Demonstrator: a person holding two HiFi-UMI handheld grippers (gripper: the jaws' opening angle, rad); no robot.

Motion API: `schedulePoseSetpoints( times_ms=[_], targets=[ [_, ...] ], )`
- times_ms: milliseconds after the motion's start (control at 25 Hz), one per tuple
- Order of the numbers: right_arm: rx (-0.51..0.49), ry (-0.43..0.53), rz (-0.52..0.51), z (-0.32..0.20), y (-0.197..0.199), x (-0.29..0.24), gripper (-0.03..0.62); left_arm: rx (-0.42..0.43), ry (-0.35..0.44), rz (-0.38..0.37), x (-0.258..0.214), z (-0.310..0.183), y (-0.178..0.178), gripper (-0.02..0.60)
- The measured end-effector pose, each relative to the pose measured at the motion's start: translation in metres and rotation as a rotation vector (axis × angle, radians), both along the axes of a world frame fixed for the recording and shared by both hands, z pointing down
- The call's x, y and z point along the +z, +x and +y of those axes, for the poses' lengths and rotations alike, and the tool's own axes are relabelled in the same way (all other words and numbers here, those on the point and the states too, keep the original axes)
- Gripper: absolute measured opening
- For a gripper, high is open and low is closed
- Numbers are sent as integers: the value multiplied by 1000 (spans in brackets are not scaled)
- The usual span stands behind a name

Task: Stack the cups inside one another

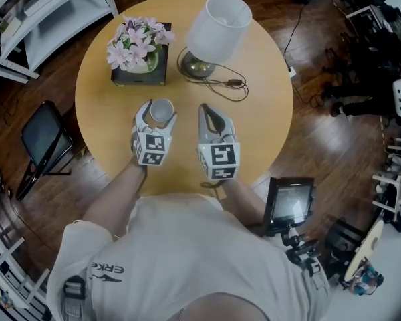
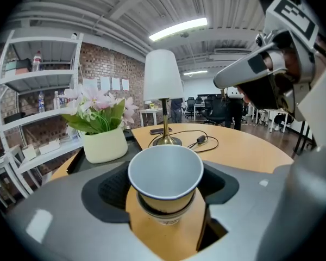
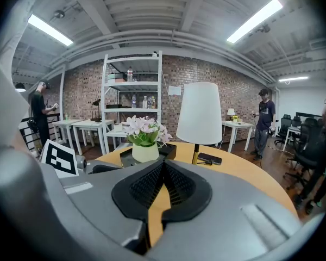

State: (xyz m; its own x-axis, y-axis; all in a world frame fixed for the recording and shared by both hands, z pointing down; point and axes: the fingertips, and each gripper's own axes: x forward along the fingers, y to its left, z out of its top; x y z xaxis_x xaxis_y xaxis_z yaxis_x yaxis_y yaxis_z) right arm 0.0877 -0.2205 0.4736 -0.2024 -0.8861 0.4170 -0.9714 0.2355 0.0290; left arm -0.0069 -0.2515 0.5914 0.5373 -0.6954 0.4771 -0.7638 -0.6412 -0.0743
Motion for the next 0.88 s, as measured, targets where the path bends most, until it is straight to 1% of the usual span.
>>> schedulePoseSetpoints(
  times_ms=[160,280,360,640,760,880],
  targets=[
    [-3,10,2,-6,0,-1,14,13,-3,-18,4,-6,1,363],
    [1,-3,-3,-2,0,4,14,28,-42,-39,16,2,0,396],
    [4,-1,-4,-3,0,3,14,33,-51,-42,18,2,1,403],
    [-6,20,-7,-6,-2,-1,14,12,-16,-33,10,-3,-3,403],
    [-8,18,1,1,1,-2,14,-12,6,-1,-1,3,-3,403],
    [-14,43,-2,1,1,-9,14,-51,62,28,-23,5,-11,403]
  ],
)
